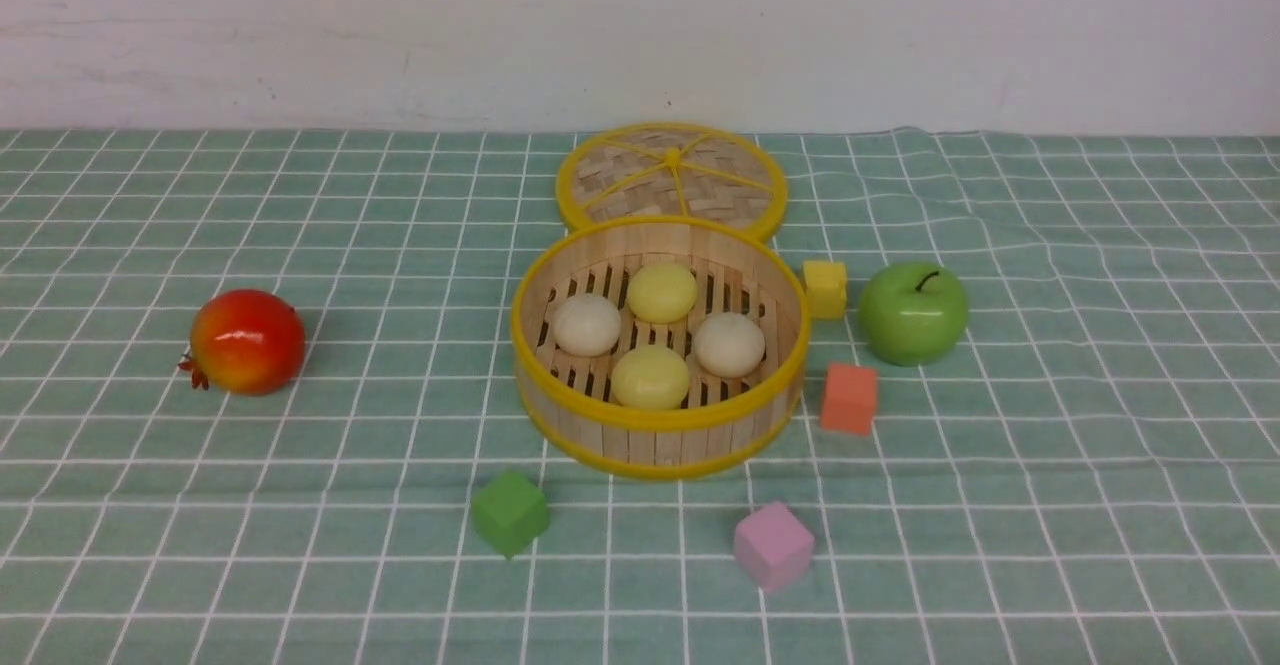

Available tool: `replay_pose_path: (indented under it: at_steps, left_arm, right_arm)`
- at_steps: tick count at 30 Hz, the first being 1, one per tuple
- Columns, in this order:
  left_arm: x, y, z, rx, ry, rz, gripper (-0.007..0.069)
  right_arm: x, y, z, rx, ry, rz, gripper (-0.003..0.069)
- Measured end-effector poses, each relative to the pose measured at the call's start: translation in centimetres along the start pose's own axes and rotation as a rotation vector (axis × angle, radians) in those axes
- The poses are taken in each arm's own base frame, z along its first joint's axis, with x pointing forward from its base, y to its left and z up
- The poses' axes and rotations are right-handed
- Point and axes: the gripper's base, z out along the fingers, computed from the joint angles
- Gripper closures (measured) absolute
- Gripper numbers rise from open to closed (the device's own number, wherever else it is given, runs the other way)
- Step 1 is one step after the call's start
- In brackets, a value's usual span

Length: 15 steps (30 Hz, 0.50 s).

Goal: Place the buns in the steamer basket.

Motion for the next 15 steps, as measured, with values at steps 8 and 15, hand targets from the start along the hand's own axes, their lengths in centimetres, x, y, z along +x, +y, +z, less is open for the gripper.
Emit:
replay_pose_path:
  at_steps: [8, 15]
  left_arm:
    - [0.00, 0.00, 0.00, 0.000, 0.000, 0.000, 0.0638]
    - [0.00, 0.00, 0.00, 0.000, 0.000, 0.000, 0.0636]
  right_arm:
    - [0.00, 0.00, 0.00, 0.000, 0.000, 0.000, 0.0591]
    - [0.00, 0.00, 0.00, 0.000, 0.000, 0.000, 0.0582]
